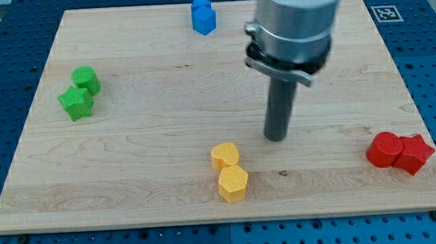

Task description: Point the arm to the hexagon

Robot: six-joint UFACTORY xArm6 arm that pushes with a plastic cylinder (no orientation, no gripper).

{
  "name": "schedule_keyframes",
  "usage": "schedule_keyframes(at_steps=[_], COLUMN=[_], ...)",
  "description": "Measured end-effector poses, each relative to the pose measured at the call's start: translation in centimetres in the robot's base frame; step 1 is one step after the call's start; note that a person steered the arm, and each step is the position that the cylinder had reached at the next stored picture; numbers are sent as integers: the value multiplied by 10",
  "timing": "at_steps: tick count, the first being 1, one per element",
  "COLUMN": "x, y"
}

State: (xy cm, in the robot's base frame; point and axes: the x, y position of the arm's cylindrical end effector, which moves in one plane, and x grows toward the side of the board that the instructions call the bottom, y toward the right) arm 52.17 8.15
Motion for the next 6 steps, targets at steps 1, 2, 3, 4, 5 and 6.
schedule_keyframes(at_steps=[1,2,3,4,5,6], x=[1,39,89,94,97,96], y=[0,3,2,1,-8,-33])
